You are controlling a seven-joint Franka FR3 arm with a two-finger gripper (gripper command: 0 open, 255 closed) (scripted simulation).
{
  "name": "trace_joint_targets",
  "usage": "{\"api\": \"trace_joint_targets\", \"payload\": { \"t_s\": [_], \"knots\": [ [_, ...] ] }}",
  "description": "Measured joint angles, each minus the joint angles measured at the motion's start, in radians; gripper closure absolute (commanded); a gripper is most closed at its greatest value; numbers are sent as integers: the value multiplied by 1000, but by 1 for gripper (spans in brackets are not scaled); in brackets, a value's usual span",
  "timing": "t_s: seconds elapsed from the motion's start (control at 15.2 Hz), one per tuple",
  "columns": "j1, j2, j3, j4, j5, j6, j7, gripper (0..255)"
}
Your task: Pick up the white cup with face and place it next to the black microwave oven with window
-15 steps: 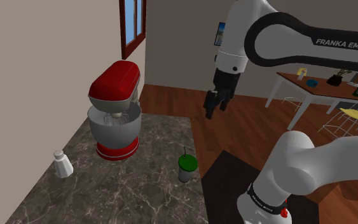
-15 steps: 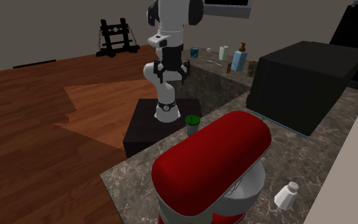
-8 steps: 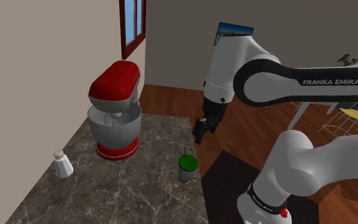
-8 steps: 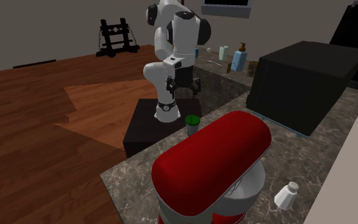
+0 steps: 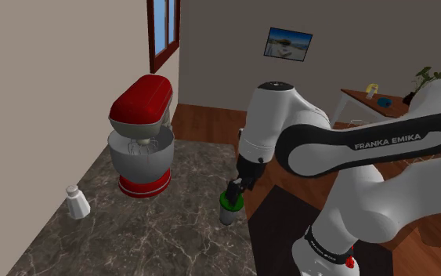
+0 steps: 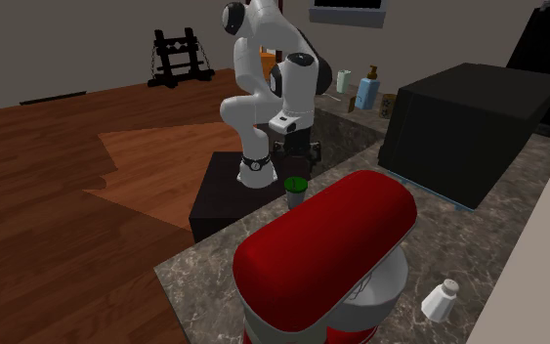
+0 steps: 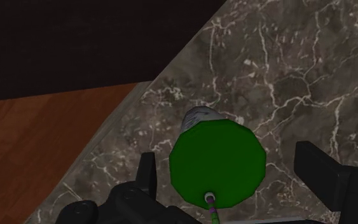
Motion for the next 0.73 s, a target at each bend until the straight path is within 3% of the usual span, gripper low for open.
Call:
{"api": "trace_joint_targets", "payload": {
  "t_s": [0.4,0.73],
  "knots": [
    [8,60,25,-55,24,115,-1,0],
    [8,70,28,-60,27,131,-1,0]
  ]
}}
